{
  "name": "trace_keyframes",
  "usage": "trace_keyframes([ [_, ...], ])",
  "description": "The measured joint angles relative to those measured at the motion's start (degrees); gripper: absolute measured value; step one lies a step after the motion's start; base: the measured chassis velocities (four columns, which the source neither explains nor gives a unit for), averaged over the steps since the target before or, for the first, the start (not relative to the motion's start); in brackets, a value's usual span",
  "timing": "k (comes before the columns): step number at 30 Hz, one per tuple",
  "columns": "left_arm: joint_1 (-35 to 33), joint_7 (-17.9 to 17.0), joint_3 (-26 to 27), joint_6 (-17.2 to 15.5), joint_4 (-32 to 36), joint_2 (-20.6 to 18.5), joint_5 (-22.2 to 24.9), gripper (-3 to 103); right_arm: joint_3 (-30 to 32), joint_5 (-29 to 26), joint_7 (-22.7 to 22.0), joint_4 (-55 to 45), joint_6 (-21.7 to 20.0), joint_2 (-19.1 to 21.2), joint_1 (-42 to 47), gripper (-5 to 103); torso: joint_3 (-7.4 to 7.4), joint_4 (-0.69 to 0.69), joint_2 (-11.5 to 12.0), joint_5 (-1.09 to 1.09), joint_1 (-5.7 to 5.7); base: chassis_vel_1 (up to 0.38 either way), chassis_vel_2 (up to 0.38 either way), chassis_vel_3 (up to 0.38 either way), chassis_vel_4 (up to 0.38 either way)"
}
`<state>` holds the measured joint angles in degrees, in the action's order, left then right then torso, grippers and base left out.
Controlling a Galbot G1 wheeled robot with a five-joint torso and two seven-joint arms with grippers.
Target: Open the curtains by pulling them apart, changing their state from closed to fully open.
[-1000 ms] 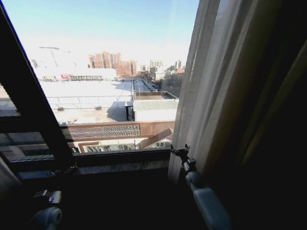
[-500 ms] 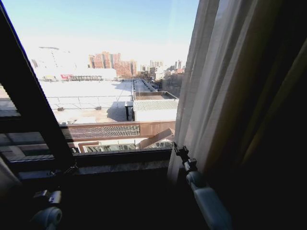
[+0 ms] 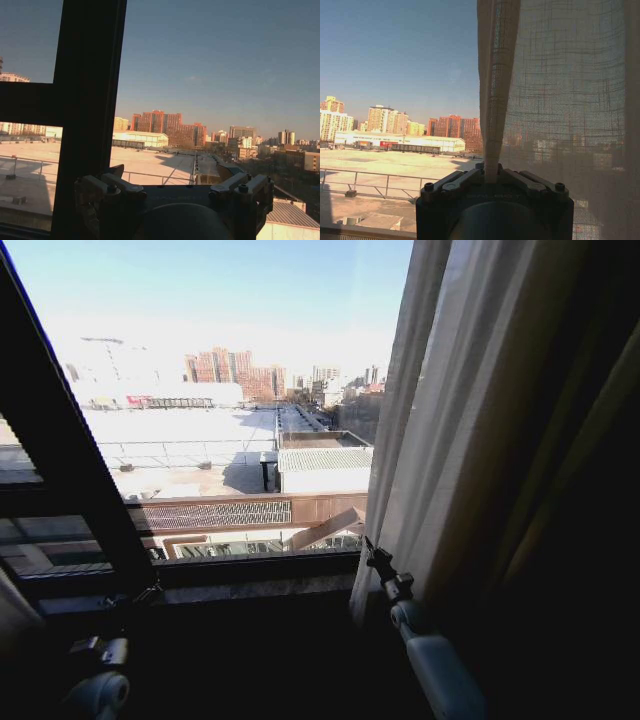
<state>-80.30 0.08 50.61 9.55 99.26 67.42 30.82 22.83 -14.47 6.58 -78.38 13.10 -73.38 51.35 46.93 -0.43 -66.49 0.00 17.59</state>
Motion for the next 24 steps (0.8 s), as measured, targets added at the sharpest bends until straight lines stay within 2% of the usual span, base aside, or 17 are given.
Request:
trace_keyframes([
  [7,0.0,0.0,0.0,0.0,0.0,0.0,0.0,100,1.0,-0.4,0.1,-0.5,-0.1,0.7,0.9,0,0.0,0.0,0.0,0.0,0.0,-0.04,-0.034,0.046,0.036],
  [12,0.0,0.0,0.0,0.0,0.0,0.0,0.0,100,1.8,-0.9,0.6,-0.6,0.1,1.5,1.4,0,0.0,0.0,0.0,-0.01,-0.01,-0.151,-0.167,0.151,0.137],
  [24,0.0,0.0,0.0,0.0,0.0,0.0,0.0,100,2.4,-1.8,1.3,-0.3,0.4,2.4,1.1,0,0.0,-0.01,0.0,-0.02,0.0,-0.278,-0.273,0.281,0.275],
])
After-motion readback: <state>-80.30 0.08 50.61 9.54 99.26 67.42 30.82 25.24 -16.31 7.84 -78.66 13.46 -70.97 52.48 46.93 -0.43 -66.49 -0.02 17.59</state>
